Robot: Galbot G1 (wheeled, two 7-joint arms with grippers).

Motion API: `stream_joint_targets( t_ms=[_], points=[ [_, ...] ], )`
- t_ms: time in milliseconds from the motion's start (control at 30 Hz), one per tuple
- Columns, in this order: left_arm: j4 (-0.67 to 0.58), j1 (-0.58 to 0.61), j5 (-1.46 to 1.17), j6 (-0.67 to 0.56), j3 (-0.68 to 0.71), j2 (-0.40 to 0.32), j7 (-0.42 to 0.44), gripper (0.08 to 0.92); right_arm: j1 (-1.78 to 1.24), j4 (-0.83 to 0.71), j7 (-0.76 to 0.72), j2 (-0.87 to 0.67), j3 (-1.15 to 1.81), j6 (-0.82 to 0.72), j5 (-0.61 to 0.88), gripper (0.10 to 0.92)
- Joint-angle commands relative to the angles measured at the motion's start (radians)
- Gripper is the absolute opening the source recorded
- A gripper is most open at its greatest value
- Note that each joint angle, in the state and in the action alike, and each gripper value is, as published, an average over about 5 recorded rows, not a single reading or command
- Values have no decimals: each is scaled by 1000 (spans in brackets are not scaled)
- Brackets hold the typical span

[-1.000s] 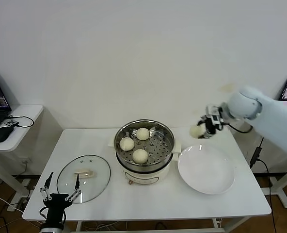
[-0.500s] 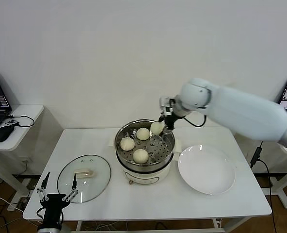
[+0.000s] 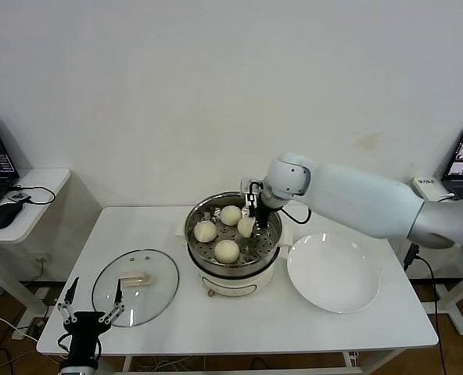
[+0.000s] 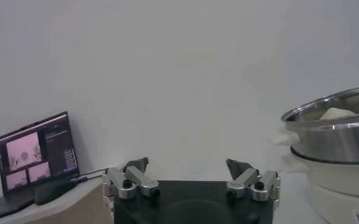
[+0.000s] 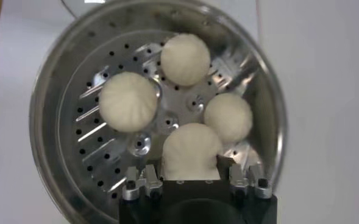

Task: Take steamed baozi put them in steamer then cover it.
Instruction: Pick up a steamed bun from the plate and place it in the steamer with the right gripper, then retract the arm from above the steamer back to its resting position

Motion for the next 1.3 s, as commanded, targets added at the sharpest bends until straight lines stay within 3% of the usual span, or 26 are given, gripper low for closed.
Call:
stream_joint_targets(
  t_ms=[33,267,533,633,733,867,1000,1133,1300],
  points=[
    [0,0,-1,0,-2,-1,0,823,-47,-27,7,24,5,-18,-27,585],
    [5,-4,-1,-2,-3,-2,-1,823,-56,-15,24,-1,27,-11,-40,602],
    [-2,-4,-8,-1,-9,2,0,823,-34,108,45,-112,98,-6,-15,796],
    [1,-6,-17,-1,-11,5,-1,823,-51,199,153,-188,136,32,25,819],
    [5,-9,-24,-2,-9,6,-2,823,-120,311,357,-284,196,75,95,822],
    [4,-10,-58,-12,2,8,-9,823,-384,443,667,-432,380,204,184,823],
    [2,-11,-111,-20,22,9,-28,823,-712,481,860,-476,663,411,153,823],
    [0,-12,-124,-17,36,5,-57,823,-1023,481,918,-432,940,584,46,823],
    [8,-26,-121,0,59,2,-142,823,-1410,478,897,-253,1337,738,-122,823]
  ],
)
